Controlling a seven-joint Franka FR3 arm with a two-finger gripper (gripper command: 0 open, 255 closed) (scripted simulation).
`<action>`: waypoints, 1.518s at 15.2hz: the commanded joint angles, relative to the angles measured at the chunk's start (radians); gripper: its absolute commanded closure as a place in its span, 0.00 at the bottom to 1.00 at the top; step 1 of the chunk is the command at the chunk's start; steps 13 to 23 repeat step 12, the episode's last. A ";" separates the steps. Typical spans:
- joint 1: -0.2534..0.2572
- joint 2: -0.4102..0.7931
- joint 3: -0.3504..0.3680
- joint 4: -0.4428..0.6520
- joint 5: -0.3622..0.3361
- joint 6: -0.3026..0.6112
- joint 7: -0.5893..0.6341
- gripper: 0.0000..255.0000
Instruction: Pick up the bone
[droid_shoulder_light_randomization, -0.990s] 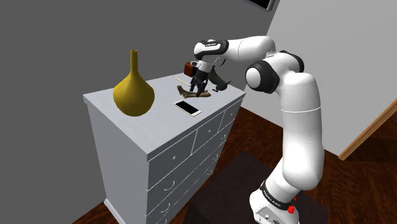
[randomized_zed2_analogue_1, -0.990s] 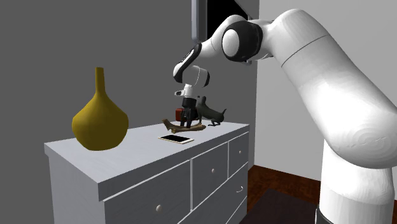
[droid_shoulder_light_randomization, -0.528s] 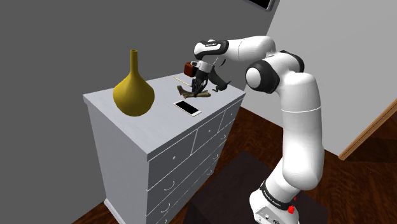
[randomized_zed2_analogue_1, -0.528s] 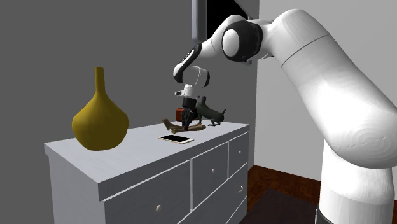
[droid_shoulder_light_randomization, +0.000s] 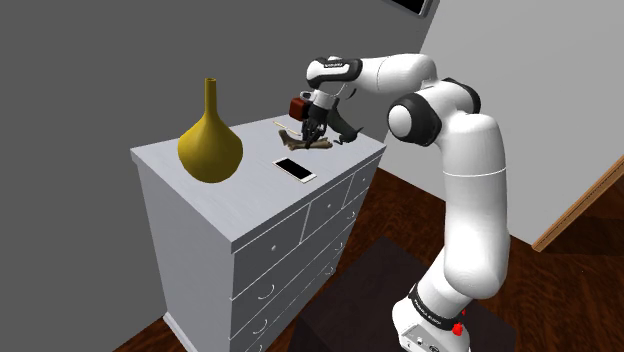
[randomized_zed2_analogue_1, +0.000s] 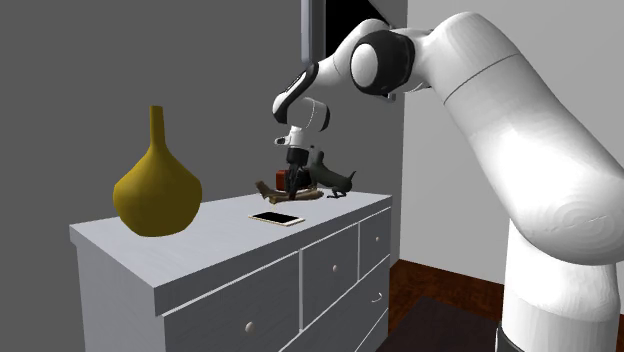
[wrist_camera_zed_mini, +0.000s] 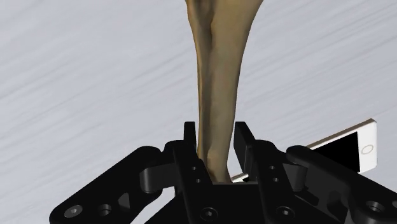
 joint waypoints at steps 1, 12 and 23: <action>-0.002 -0.005 -0.002 0.020 -0.004 -0.024 0.008 1.00; -0.016 -0.019 -0.008 0.122 -0.017 -0.132 0.042 1.00; -0.016 -0.019 -0.008 0.122 -0.017 -0.132 0.042 1.00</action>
